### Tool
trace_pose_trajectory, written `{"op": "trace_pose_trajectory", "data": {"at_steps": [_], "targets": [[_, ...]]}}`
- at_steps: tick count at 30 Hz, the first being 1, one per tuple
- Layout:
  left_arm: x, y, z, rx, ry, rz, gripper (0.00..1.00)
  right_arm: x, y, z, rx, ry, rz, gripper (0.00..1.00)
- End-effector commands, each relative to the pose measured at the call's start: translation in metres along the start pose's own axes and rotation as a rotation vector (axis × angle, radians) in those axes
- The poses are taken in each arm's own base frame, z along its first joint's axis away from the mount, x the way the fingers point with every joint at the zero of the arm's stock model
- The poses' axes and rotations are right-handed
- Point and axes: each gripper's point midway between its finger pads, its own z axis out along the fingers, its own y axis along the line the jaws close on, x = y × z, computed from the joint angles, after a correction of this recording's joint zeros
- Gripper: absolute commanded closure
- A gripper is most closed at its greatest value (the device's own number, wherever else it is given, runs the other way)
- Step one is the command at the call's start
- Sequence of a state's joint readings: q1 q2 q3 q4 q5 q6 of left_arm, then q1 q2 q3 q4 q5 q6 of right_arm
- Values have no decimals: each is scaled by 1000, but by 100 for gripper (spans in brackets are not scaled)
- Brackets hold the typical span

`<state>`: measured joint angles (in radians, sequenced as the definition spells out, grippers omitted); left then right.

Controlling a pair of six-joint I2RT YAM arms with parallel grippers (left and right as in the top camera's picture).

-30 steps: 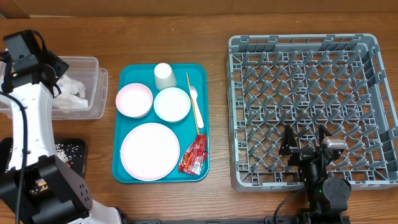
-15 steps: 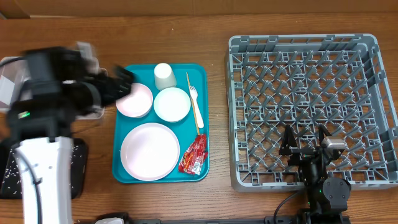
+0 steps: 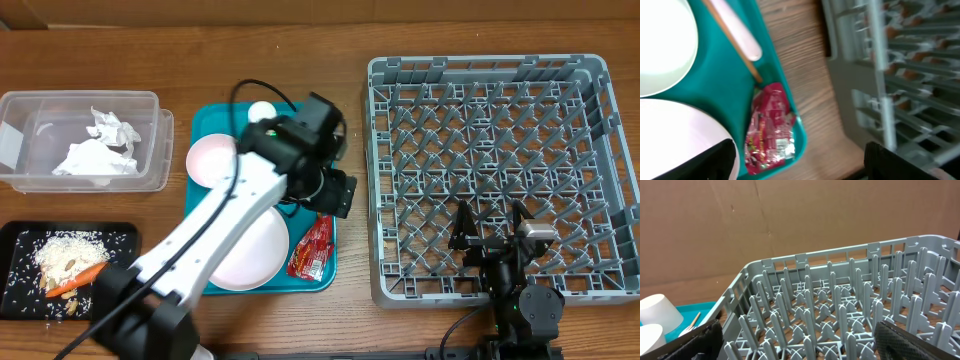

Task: Sort waste into correct bins and load items into the dishwasher
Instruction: 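Lower the left gripper onto the red wrapper on the teal tray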

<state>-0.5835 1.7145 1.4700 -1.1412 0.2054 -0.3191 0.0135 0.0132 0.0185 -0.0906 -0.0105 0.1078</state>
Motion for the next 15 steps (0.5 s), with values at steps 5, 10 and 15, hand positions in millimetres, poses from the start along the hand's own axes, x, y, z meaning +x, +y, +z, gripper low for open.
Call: {"op": "trace_pose_trajectory", "data": {"at_steps": [5, 10, 15], "targets": [[12, 37, 44, -190, 139, -55, 24, 2, -3, 0, 13, -3, -3, 0], [21, 35, 61, -176, 193, -58, 25, 2, -3, 0, 13, -2, -3, 0], [36, 33, 86, -127, 217, -59, 28, 2, -3, 0, 13, -3, -3, 0]]}}
